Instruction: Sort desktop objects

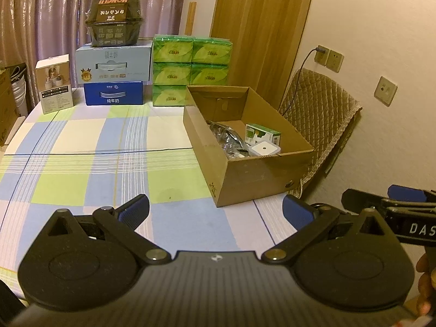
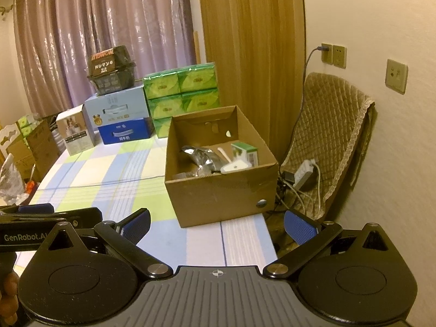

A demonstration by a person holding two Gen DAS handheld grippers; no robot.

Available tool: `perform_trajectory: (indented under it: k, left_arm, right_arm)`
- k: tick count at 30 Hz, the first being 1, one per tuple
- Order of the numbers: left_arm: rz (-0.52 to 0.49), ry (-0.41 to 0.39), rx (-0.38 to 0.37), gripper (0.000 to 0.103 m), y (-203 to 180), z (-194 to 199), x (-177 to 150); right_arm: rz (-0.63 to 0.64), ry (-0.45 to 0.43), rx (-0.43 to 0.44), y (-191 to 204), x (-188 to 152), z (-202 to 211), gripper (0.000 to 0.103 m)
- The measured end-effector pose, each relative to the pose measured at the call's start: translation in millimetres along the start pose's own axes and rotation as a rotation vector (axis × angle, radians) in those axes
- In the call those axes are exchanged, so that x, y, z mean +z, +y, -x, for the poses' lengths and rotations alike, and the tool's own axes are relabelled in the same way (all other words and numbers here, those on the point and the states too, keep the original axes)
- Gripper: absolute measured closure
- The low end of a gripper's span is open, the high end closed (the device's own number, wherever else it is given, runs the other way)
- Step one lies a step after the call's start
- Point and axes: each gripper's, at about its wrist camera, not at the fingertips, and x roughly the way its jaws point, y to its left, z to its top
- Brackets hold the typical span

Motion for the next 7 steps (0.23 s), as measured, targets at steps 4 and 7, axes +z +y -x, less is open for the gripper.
perform_trajectory:
  k: [4,7]
  left_arm:
    - [0.016,-0.015,-0.027,0.001,1.2,2.0,-0.2]
    - [0.017,-0.022,-0.018,0.001,1.7,2.6,-0.3]
  right_arm:
    - [0.004,0.006,0.003,1.1,-1.1,-1.3,0.002]
    - [0.005,0.007,0.005,2.4,-2.4,-1.9,0.002]
